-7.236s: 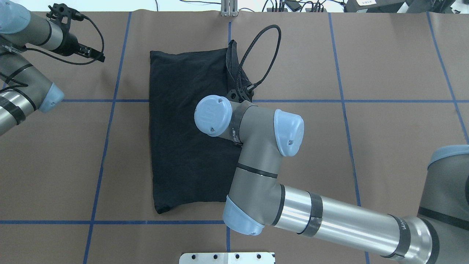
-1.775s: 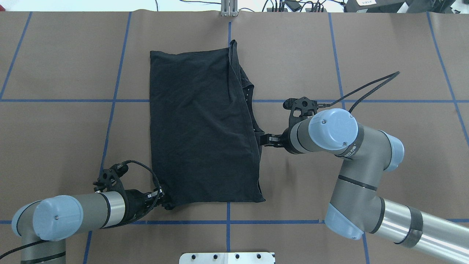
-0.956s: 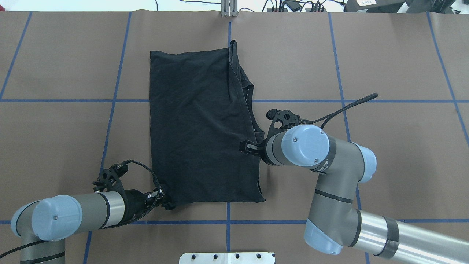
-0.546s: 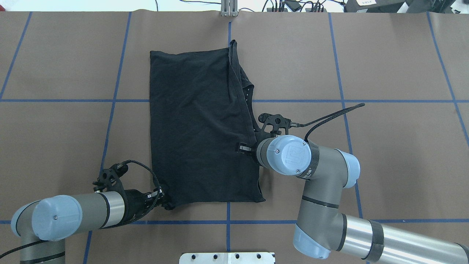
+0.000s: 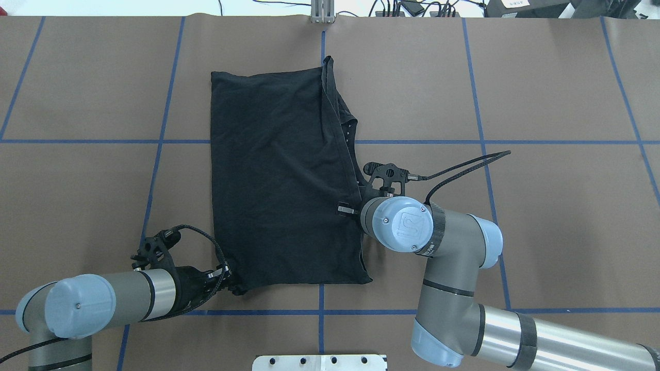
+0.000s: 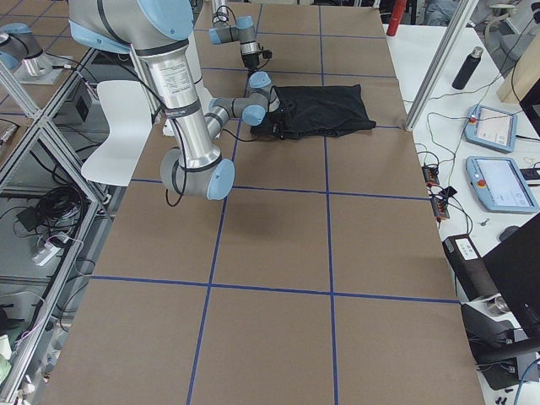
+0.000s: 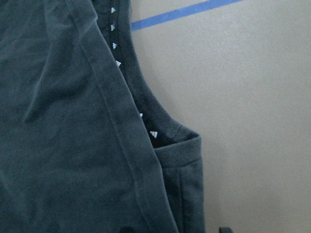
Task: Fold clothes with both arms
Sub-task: 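Pull the shirt toward the robot with both grippers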
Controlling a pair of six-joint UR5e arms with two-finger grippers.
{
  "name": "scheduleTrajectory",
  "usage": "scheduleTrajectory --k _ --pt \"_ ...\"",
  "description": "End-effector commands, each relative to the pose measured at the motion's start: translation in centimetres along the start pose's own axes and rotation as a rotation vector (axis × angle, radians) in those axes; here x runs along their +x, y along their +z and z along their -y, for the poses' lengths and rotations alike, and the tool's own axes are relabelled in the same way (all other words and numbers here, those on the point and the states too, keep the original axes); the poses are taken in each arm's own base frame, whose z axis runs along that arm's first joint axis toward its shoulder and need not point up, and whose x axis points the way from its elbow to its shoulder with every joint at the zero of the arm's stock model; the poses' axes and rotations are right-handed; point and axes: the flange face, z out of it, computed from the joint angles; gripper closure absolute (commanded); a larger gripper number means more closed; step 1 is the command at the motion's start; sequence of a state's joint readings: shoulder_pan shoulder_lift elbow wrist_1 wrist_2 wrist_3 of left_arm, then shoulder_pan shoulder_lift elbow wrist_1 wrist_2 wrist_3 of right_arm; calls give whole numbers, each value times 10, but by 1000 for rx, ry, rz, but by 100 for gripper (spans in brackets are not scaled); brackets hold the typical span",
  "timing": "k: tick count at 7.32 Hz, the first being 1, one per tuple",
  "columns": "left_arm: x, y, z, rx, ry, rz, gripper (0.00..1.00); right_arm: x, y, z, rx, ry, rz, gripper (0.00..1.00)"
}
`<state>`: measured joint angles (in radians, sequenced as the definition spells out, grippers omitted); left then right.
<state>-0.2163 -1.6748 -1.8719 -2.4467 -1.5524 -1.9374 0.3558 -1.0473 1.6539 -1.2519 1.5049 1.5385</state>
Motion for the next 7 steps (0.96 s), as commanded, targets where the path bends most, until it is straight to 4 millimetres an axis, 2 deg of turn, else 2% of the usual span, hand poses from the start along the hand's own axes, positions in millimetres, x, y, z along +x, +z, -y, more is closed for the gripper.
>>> scheduleTrajectory --k 1,2,4,7 --pt "-1 0 0 1 0 2 100 -2 -2 0 0 -3 6 95" --pt "-1 0 0 1 0 2 100 -2 -4 2 3 -3 8 100" --pt "-2 0 1 1 0 3 100 -4 -9 2 -6 -2 19 100" --pt "1 -5 -2 -21 5 2 100 -6 -34 -16 -31 -16 64 100"
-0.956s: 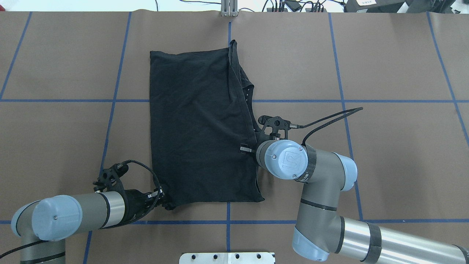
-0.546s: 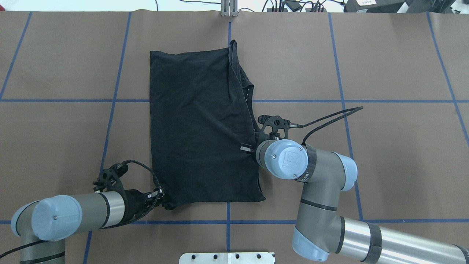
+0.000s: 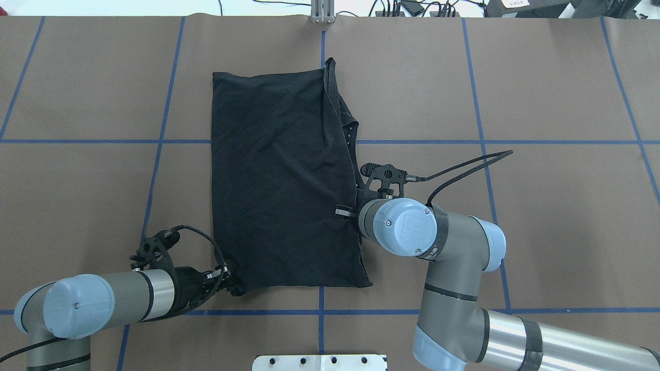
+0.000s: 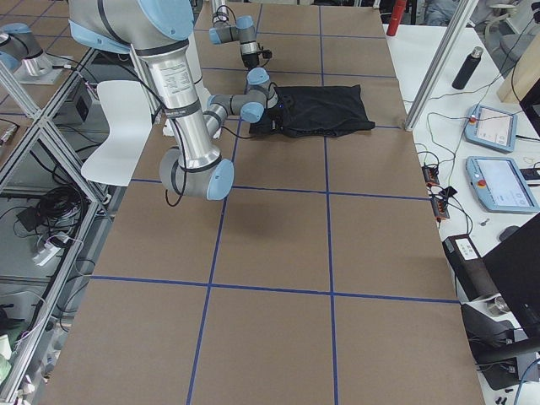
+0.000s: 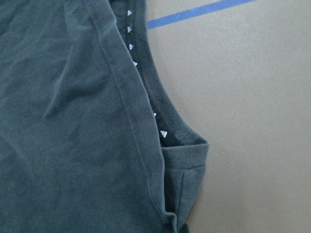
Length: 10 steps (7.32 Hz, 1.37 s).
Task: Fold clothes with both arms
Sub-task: 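Pull the shirt toward the robot with both grippers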
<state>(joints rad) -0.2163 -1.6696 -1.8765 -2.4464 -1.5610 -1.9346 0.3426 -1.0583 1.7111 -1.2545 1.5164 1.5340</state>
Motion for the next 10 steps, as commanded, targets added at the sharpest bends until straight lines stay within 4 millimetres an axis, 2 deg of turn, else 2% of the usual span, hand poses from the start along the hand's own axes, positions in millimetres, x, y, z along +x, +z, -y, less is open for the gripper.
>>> scheduleTrajectory --k 1,2,3,4,5,6,7,9,10 --pt "11 -15 -11 -66 3 -13 100 12 -24 -31 -40 -25 32 100" --pt "14 -25 -22 -95 8 -23 100 28 -43 -54 -75 -45 49 100" --pt "14 -37 -42 -136 18 -31 100 40 -65 -74 -105 -64 49 100" --pt "13 -58 -56 -172 23 -41 100 47 -86 -90 -132 -75 54 100" --pt "16 -75 -63 -194 26 -56 100 51 -98 -93 -138 -80 65 100" --pt "18 -73 -63 -189 28 -42 100 50 -97 -95 -145 -82 64 100" --pt "20 -65 -62 -190 27 27 100 50 -92 -89 -132 -76 54 100" --pt "69 -62 -26 -94 127 -3 100 49 -79 -56 -78 -52 34 100" --pt "82 -62 -3 -41 123 7 100 34 -70 -38 -50 -33 33 100"
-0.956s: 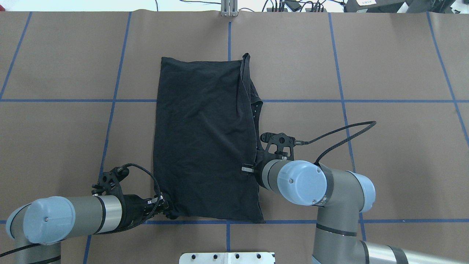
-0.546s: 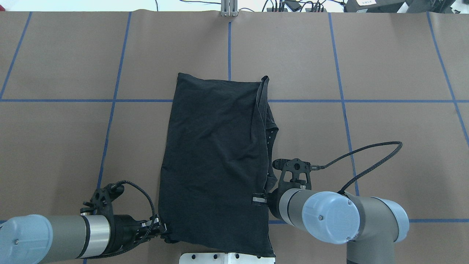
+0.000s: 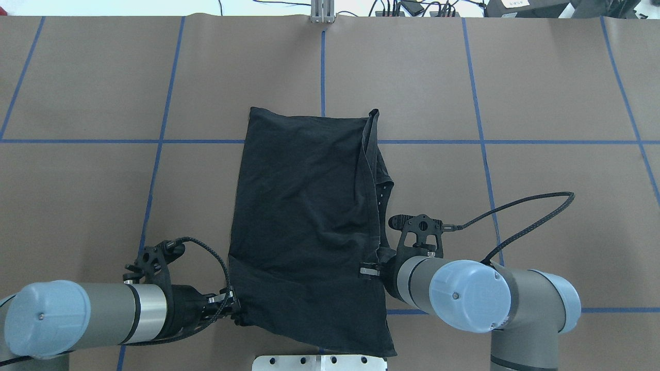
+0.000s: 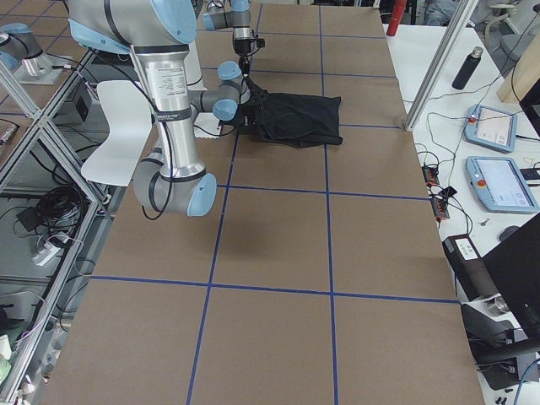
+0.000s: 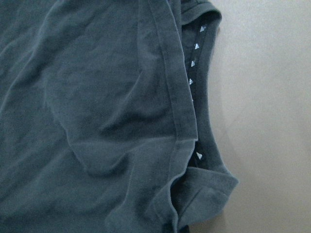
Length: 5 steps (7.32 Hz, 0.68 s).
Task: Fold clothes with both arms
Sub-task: 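Pull the shirt toward the robot with both grippers, then lift the shirt's near edge with both grippers and fold it away from the robot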
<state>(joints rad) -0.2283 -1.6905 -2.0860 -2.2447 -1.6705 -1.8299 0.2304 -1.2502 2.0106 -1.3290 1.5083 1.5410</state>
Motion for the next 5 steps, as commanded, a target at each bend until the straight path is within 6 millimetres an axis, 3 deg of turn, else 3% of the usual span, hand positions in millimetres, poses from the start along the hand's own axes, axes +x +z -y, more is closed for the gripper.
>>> scheduleTrajectory --k 1,3,5 --pt "42 -2 46 101 73 10 100 -22 19 41 59 35 -11 100" --pt "93 15 86 185 82 55 100 -39 26 78 103 64 -16 100" --pt "104 -6 137 229 111 69 100 -35 22 101 135 84 -20 100"
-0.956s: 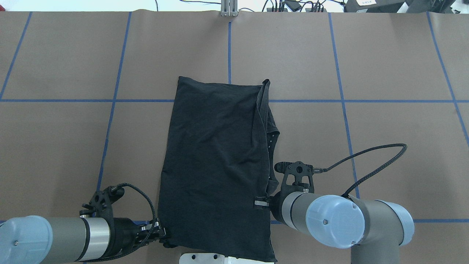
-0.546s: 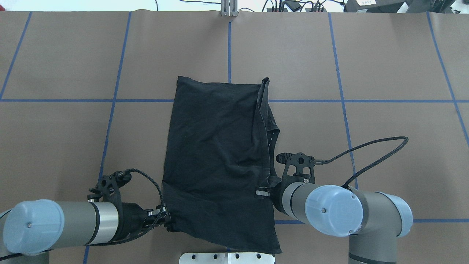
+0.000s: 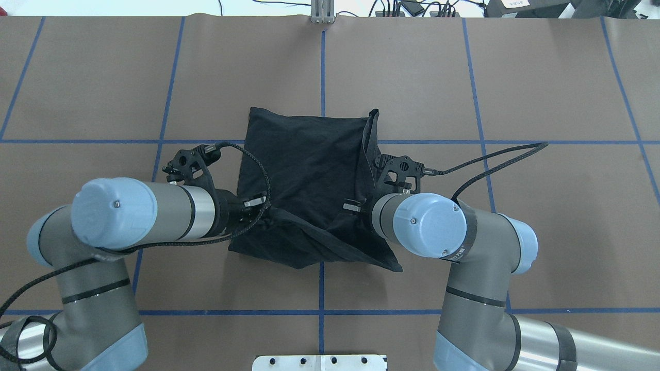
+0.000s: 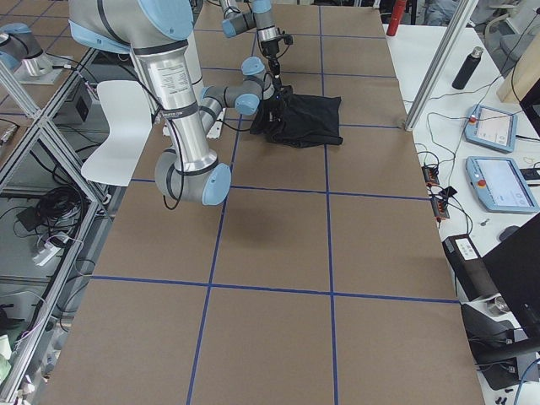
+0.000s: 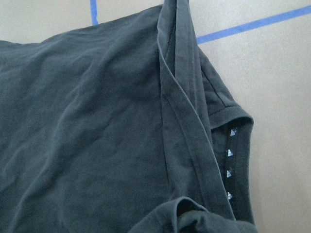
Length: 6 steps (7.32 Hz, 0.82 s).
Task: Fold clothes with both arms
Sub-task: 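Lift the shirt's near edge with both grippers and fold it away from the robot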
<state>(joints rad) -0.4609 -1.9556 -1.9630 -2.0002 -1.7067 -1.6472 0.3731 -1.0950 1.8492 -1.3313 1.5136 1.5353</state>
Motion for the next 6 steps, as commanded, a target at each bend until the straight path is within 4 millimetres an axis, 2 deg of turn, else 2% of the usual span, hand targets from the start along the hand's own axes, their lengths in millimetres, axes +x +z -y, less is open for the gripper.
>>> scheduleTrajectory --k 1,2,3,4,6 --pt "2 -15 59 58 44 13 100 4 4 27 36 22 -16 100" --pt "0 -13 81 91 59 28 100 10 14 38 50 30 -40 100" --pt "13 2 101 113 65 41 100 0 23 53 65 27 -51 100" --pt "26 25 115 122 58 64 100 -15 32 67 81 38 -59 100" --pt "22 54 148 146 107 125 100 -13 47 94 100 41 -90 100"
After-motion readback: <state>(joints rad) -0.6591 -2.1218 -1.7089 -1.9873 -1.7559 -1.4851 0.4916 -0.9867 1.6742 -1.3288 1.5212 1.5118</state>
